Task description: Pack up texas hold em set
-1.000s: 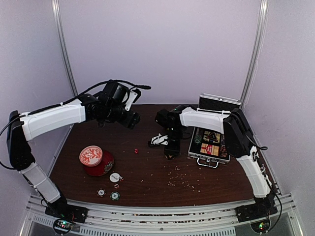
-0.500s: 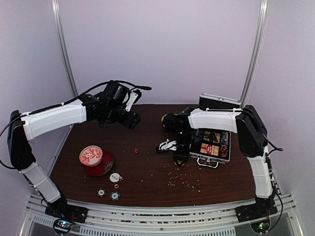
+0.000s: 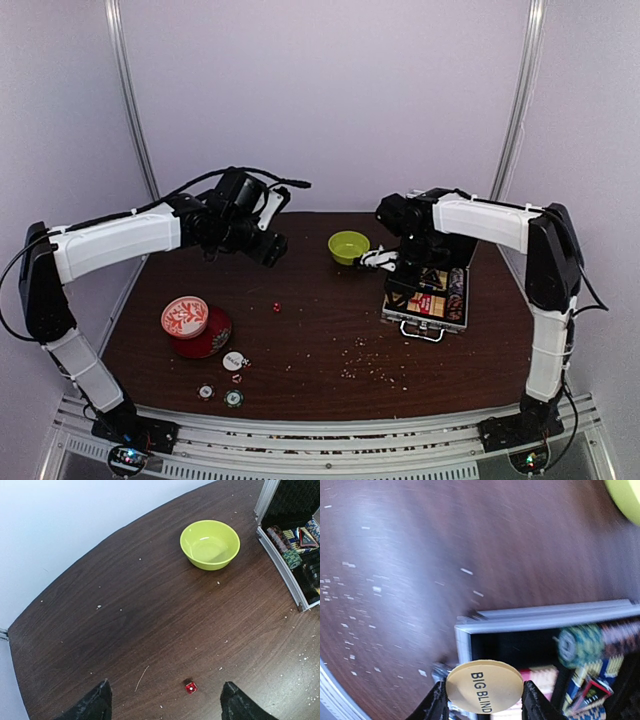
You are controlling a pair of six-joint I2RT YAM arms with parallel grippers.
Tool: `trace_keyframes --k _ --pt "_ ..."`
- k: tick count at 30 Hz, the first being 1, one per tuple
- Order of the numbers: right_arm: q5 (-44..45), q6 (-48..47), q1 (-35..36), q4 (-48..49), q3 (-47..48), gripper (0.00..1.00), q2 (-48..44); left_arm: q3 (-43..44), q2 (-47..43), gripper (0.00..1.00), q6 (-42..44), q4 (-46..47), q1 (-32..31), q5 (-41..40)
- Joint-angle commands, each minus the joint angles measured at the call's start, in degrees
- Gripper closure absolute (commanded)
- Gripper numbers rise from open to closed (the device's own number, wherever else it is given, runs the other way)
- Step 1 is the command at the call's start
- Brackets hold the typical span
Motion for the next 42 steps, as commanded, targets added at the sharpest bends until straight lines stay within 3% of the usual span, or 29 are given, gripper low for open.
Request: trace_keyframes --k 1,14,27,42 --pt "3.57 -0.10 -5.93 1.63 0.48 0.54 -1.26 0.24 0.69 0.24 -0.04 1.51 0.06 0.80" --pt "7.89 1.95 -17.61 5.38 8.66 0.53 6.48 0.45 1.29 0.24 -0.09 1.29 0.06 0.53" --pt "8.37 1.64 -18.15 1.96 8.97 0.51 10.35 0.49 1.48 0.24 0.06 1.25 0.05 -0.08" --pt "9.42 0.06 -18.11 -0.92 6.26 0.43 7.42 0.65 1.47 0.24 0.06 1.11 0.07 0.24"
